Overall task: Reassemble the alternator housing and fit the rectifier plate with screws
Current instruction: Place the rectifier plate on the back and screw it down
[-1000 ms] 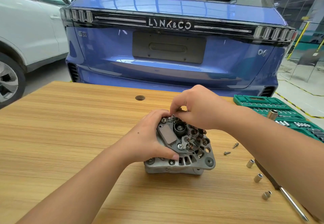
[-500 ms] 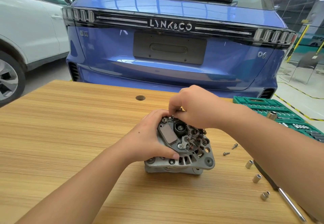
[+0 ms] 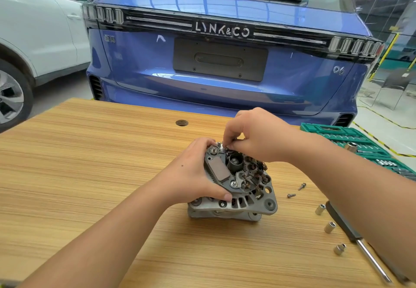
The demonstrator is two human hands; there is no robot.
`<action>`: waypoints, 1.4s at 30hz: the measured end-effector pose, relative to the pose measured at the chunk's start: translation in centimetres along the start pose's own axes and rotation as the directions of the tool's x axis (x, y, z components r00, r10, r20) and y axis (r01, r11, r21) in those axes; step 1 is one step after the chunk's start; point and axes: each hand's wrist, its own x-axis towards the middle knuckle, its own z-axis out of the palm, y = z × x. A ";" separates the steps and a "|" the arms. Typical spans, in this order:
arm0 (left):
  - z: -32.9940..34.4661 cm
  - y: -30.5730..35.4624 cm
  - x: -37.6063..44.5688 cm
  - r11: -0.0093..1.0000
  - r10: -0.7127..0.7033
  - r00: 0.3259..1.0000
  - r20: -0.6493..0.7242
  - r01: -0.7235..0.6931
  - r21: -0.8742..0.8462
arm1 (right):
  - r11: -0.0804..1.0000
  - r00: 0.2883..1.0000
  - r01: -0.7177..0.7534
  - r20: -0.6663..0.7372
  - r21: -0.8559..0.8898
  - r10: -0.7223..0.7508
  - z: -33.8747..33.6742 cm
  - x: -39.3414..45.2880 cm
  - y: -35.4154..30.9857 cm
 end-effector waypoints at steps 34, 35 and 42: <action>0.3 -0.4 -0.1 0.998 -0.001 1.000 -0.009 0.000 -0.056 | 0.944 0.970 -0.061 -0.204 0.325 0.133 0.9 -2.0 2.8; 0.2 -0.4 -0.1 0.999 0.003 1.000 -0.007 -0.004 -0.050 | 0.948 0.973 -0.066 -0.192 0.311 0.131 1.0 -2.0 2.7; 0.4 -0.7 -0.2 0.998 0.012 1.000 -0.016 -0.013 -0.056 | 0.896 0.953 -0.111 -0.211 0.430 0.219 1.2 -1.7 2.8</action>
